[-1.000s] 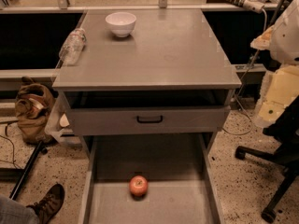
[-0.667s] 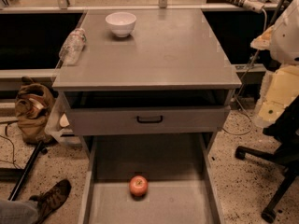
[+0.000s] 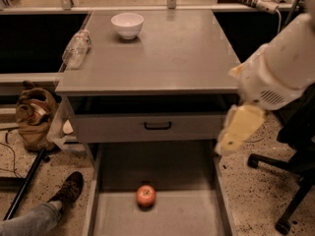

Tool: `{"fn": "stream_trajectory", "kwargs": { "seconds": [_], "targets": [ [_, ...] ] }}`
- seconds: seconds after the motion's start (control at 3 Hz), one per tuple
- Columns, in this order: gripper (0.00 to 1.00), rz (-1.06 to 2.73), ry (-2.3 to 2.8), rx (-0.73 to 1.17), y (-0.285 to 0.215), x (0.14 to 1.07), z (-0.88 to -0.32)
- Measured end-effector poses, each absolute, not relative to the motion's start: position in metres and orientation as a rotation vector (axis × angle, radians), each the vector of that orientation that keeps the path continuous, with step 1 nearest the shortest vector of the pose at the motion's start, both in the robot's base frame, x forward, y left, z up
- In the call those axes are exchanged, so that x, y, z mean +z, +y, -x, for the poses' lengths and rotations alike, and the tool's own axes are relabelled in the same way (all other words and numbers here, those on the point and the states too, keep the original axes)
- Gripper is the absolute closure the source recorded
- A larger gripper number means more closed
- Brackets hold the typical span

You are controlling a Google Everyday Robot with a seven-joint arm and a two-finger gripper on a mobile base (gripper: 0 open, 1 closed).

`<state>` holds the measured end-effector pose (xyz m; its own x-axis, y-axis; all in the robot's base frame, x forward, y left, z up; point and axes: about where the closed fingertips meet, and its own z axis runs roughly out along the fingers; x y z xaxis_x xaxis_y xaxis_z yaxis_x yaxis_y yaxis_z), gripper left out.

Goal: Pick apple from middle drawer and place on counter

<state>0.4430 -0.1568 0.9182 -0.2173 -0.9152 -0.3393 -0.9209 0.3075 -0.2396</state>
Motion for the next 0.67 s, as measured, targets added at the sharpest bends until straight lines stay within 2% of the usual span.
{"fn": "stream_trajectory", "kwargs": {
  "seconds": [0.33,0.67],
  "targets": [
    [0.0,1.55,2.164,0.127,-0.095,0.874,-0.445],
    [0.0,1.499,2.127,0.103,-0.088,0.876,-0.458]
  ]
}}
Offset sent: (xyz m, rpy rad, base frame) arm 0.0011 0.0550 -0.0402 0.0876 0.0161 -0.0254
